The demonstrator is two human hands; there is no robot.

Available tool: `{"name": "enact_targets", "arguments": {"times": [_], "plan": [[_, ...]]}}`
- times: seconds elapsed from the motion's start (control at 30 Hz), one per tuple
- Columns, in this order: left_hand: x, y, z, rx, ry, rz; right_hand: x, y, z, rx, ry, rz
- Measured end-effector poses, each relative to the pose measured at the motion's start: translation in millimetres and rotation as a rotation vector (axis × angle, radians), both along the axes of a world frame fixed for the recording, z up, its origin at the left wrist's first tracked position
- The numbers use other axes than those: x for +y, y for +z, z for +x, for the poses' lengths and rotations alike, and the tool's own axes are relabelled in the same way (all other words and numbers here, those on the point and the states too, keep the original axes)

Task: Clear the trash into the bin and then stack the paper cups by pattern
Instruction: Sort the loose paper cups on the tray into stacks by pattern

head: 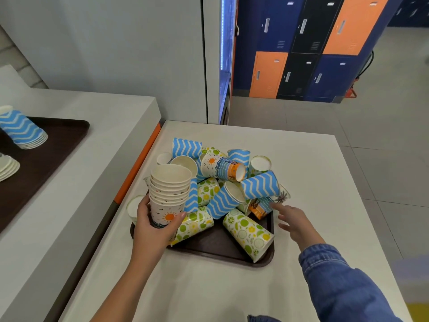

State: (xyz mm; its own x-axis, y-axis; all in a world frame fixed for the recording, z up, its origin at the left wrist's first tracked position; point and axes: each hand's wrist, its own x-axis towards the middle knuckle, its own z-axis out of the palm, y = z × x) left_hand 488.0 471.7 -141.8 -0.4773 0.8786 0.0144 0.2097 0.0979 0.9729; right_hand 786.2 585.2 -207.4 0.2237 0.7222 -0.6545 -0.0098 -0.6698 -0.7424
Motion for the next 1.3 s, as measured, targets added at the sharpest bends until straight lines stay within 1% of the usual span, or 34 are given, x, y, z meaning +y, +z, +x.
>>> {"name": "enact_targets", "arguments": {"times": [0.2,0.33,0.5,0.63,0.83,1.1,1.3], "plan": [[-0.1,-2.4,-0.2,0.02,0.005,-0.025,6.7,0.0,-5.0,-0.028,0.09,0.016],[0.6,-3.0,-0.1,0.028,0.004,-0.03,9.9,1.2,-9.3,-0.022,0.09,0.042],[1.1,-4.2,1.1,0.044,0.001,-0.035,11.4,4.4,-13.4,0.045,0.054,0.088],[0.4,-5.9,1.5,0.041,-0.005,-0.038,11.5,2.8,-13.8,0.057,0.055,0.086],[1.9,-3.5,2.1,0.046,0.006,-0.029,13.5,-2.3,-6.9,0.0,0.108,0.055],[-3.5,-10.4,18.8,-0.043,-0.041,-0.006,1.5,-1.8,-3.9,-0.045,0.158,-0.014],[-2.5,-23.0,51.0,-0.117,-0.165,-0.004,-9.2,-1.7,-6.1,-0.077,0.161,-0.004]]}}
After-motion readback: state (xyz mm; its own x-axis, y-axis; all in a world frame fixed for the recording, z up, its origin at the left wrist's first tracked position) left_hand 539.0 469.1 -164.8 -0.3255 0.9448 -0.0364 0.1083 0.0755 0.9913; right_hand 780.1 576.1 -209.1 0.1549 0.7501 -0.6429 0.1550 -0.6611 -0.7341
